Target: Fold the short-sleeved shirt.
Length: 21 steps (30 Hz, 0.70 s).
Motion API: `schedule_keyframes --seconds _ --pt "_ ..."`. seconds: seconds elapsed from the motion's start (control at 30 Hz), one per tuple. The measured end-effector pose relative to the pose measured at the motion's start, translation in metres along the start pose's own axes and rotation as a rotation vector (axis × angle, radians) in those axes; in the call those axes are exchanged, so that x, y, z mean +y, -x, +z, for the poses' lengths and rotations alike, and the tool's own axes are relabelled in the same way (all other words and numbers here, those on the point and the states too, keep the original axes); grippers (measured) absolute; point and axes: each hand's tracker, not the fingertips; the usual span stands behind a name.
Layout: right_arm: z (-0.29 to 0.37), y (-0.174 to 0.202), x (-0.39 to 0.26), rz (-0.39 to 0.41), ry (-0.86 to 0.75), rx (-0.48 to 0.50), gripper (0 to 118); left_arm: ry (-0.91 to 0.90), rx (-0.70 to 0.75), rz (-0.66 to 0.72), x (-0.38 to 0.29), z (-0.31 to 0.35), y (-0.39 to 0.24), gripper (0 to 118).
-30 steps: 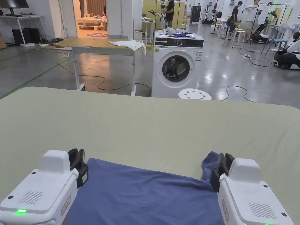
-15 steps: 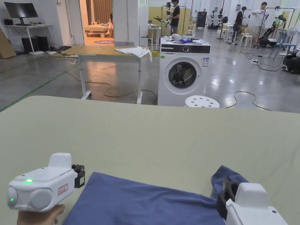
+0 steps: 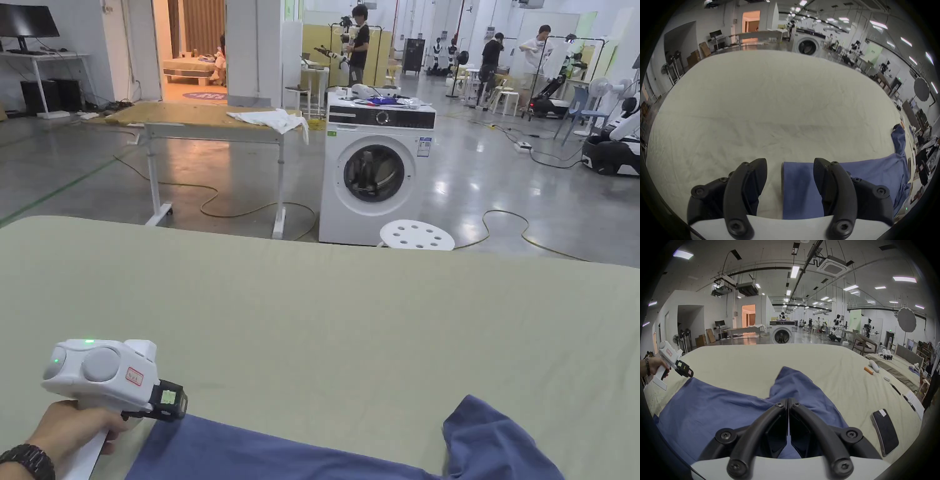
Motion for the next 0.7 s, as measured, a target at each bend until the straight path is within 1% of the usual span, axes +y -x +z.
schedule_keyframes --seconds 0.1,0.2,0.3,0.37,0.4,0.43,0.53,0.6,0.63,0.67,0.7 --pt "-0.003 -0.008 -0.005 -0.003 0.033 -0.016 0 0.062 0.079 -0.055 -0.001 -0.017 -0.007 63" --pt "-0.005 -0.014 -0.009 0.002 0.054 -0.031 0 0.043 0.105 -0.091 -0.008 -0.018 -0.019 63" --pt "-0.005 -0.018 -0.009 -0.001 0.072 -0.041 0 0.031 0.137 -0.101 -0.015 -0.015 -0.027 51" --pt "-0.008 -0.022 -0.008 -0.007 0.082 -0.052 0 0.022 0.139 -0.132 -0.018 -0.015 -0.035 31" --pt "-0.009 -0.026 -0.007 -0.014 0.091 -0.065 0 0.02 0.127 -0.146 -0.019 -0.014 -0.038 18" --pt "-0.013 -0.031 -0.004 -0.023 0.105 -0.076 0 0.021 0.115 -0.158 -0.024 -0.008 -0.046 1" --pt "-0.026 -0.05 0.008 -0.046 0.161 -0.1 0 0.028 0.1 -0.184 -0.029 -0.004 -0.054 1" --pt "-0.041 -0.068 0.018 -0.071 0.221 -0.087 1 0.02 0.097 -0.2 -0.033 0.006 -0.057 1" --pt "-0.052 -0.078 0.024 -0.082 0.264 -0.071 8 0.003 0.092 -0.18 -0.035 0.011 -0.057 0" --pt "-0.062 -0.086 0.028 -0.078 0.306 -0.065 20 -0.017 0.087 -0.157 -0.037 0.016 -0.056 0" --pt "-0.074 -0.095 0.031 -0.096 0.328 -0.053 36 -0.047 0.069 -0.134 -0.037 0.022 -0.055 0"
